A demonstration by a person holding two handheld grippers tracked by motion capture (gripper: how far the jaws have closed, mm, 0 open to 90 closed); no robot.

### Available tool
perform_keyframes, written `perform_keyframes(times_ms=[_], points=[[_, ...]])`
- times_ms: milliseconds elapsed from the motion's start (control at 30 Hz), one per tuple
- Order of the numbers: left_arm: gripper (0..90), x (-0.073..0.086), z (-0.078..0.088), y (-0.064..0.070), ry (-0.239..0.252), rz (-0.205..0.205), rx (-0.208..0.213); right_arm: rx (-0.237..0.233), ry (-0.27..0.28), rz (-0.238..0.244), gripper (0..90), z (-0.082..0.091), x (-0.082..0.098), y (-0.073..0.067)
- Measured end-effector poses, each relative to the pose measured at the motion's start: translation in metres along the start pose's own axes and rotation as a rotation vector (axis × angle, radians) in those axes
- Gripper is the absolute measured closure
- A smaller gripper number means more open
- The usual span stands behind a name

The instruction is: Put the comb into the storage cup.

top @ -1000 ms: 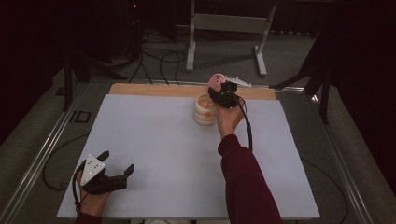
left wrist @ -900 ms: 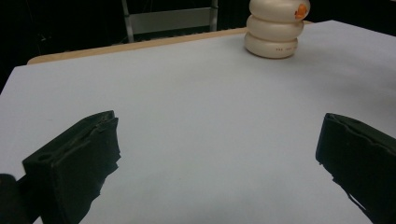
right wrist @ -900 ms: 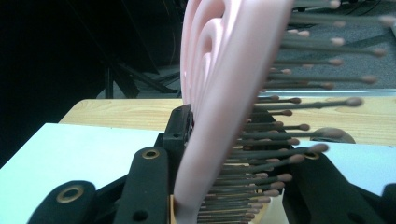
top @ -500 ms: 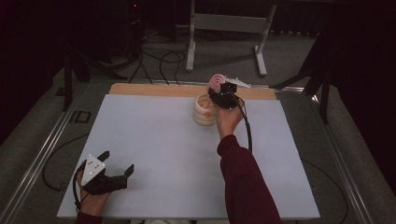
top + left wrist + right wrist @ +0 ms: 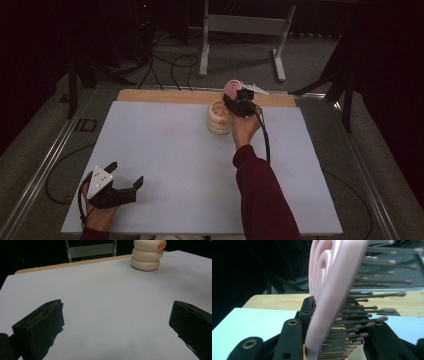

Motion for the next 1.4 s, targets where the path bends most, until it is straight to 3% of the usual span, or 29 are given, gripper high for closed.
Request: perform_keyframes(times_ms=[1033,1200,1400], points=[[0.1,0.001,-0.001,0.001,-0.007,-0.003,0.002,-0.007,0.003,-0.057,63.7,-0.001,0.006,0.010],[0.1,0.001,-0.001,0.001,-0.008,-0.004,0.002,-0.008,0.015,-0.093,63.5,0.000,0.008,0.015],[0.1,0.001,-0.001,0.001,-0.008,-0.003,0.000,-0.009,0.014,-0.104,63.1,0.001,0.008,0.019]])
Point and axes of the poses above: each handheld gripper's, and its own axes: z roughly backward along the jaws, x roughly out of its underside, y roughly to its right, the point moved 6 cm from there along -z, roughly forward along the jaws, and after that the axes turned 3 degrees about y, right-handed, at the moved point
